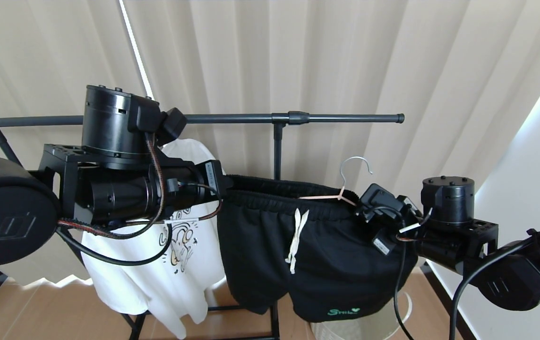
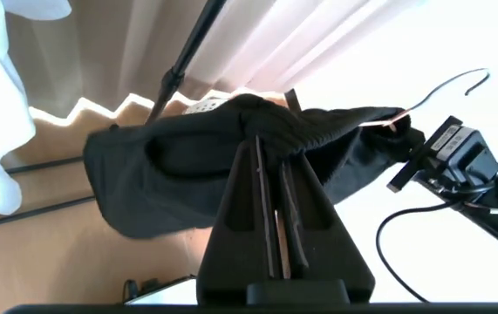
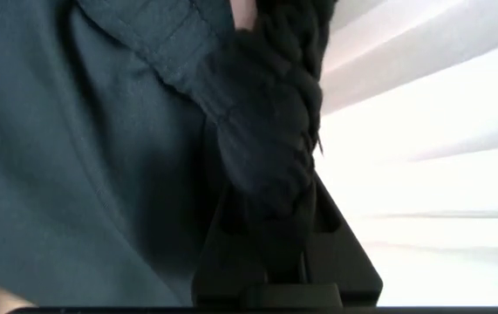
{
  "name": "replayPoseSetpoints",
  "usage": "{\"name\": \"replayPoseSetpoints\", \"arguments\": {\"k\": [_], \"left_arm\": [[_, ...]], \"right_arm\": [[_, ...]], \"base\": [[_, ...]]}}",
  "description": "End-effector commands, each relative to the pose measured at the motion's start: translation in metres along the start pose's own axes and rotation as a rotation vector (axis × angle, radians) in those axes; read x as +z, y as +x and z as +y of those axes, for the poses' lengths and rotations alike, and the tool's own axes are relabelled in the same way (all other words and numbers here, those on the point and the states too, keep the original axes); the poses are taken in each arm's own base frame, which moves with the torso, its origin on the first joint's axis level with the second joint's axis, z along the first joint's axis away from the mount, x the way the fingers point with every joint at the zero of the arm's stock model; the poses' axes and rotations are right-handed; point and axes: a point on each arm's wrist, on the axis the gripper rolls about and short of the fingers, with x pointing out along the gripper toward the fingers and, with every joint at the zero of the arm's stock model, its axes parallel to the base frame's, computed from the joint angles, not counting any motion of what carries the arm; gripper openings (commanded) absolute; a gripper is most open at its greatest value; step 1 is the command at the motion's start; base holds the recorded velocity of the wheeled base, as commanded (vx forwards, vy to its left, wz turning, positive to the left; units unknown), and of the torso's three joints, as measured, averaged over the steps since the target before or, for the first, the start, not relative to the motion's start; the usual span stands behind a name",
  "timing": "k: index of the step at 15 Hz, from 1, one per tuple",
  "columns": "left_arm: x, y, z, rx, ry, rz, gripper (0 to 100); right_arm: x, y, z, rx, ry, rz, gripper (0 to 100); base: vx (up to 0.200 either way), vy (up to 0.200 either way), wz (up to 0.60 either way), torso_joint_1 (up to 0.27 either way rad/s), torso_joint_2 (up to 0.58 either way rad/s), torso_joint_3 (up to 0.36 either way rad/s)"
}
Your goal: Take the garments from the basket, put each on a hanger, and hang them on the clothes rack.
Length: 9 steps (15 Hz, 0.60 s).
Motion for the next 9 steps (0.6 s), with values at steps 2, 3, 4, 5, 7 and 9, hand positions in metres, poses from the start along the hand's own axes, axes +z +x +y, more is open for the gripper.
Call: {"name": "replayPoseSetpoints", "arguments": {"k": [2,3,4,5,7,9], "left_arm": [[-0.017,0.015,-0.005,0.001,0.021,0.069,0],[-0.020,0.016,-0.007,-0.005,0.026,0.078,0],[-0.024,0.018,-0.010,-0.010,0.033,0.089,0],[-0.029,0.019,-0.014,-0.015,0.041,0.104,0],[-0.041,0.025,-0.020,-0.011,0.061,0.136,0],[-0.046,0.027,-0.024,-0.009,0.072,0.150,0]], "right_arm": [[0.014,-0.005,0.011,0.021,0.037,-0.075,0],[0.015,-0.006,0.013,0.024,0.036,-0.081,0],[0.018,-0.007,0.015,0.032,0.034,-0.093,0],[0.021,-0.007,0.018,0.042,0.043,-0.102,0],[0.024,-0.008,0.022,0.049,0.055,-0.111,0],[0.024,-0.007,0.023,0.044,0.054,-0.103,0]], "base": [[0.000,0.000,0.00,0.000,0.00,0.000],[0.000,0.000,0.00,0.000,0.00,0.000],[0.000,0.000,0.00,0.000,0.00,0.000],[0.000,0.000,0.00,0.000,0.00,0.000],[0.000,0.000,0.00,0.000,0.00,0.000],[0.000,0.000,0.00,0.000,0.00,0.000]]}}
